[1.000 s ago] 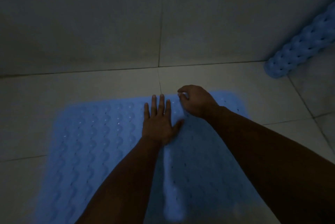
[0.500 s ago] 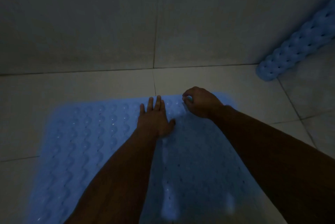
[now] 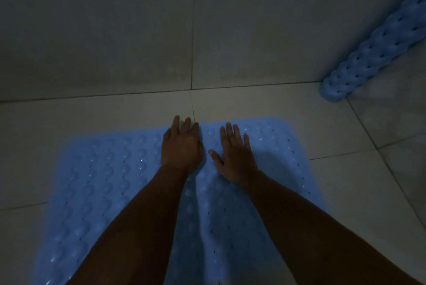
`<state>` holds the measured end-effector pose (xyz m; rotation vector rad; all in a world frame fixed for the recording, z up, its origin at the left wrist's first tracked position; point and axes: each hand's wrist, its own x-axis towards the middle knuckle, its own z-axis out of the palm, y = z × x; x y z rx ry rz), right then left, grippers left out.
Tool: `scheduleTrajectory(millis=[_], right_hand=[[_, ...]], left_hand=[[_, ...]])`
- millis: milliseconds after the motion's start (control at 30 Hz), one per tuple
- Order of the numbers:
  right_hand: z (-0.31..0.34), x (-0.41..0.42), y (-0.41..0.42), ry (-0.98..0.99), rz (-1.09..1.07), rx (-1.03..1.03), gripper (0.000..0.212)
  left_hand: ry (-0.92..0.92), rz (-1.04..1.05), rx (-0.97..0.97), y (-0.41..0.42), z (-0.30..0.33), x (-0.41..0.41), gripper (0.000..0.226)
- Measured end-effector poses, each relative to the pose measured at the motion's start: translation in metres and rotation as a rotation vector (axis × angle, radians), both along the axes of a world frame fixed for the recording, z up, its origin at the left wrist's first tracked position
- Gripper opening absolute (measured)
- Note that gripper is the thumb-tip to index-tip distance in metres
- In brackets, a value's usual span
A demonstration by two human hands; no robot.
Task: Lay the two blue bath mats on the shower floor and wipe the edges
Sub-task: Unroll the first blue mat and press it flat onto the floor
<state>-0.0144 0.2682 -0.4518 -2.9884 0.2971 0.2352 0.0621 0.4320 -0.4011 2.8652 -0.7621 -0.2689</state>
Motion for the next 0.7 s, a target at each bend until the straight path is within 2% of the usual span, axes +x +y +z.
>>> scheduleTrajectory(millis=[100, 200, 300, 367, 433, 500, 567, 700], right_hand=[[-0.008, -0.002, 0.000, -0.106, 0.012, -0.066, 0.083], [-0.007, -0.002, 0.001, -0.139, 0.021, -0.023, 0.087], [-0.002, -0.002, -0.002, -0.026, 0.029, 0.068, 0.098], [0.011, 0.006, -0.010, 0.106, 0.027, 0.204, 0.096], [0.033, 0.026, -0.023, 0.214, -0.031, 0.400, 0.082], [0.062, 0.046, -0.050, 0.112, -0.153, 0.557, 0.055], [0.084, 0.059, -0.079, -0.030, -0.187, 0.532, 0.033], [0.091, 0.052, -0.118, -0.118, -0.181, 0.462, 0.026]], left_hand=[[-0.047, 0.027, -0.013, 0.007, -0.016, 0.004, 0.062], [-0.141, 0.045, -0.070, 0.012, -0.028, 0.007, 0.065], [-0.134, 0.072, -0.078, 0.015, -0.033, 0.009, 0.069], [-0.086, 0.076, -0.052, 0.015, -0.027, 0.009, 0.071], [-0.032, 0.092, -0.024, 0.012, -0.023, 0.012, 0.067], [0.011, 0.098, -0.012, -0.005, -0.016, 0.013, 0.064], [0.016, 0.091, -0.049, -0.032, -0.012, 0.010, 0.063], [0.030, -0.023, -0.075, -0.090, -0.014, -0.014, 0.065]])
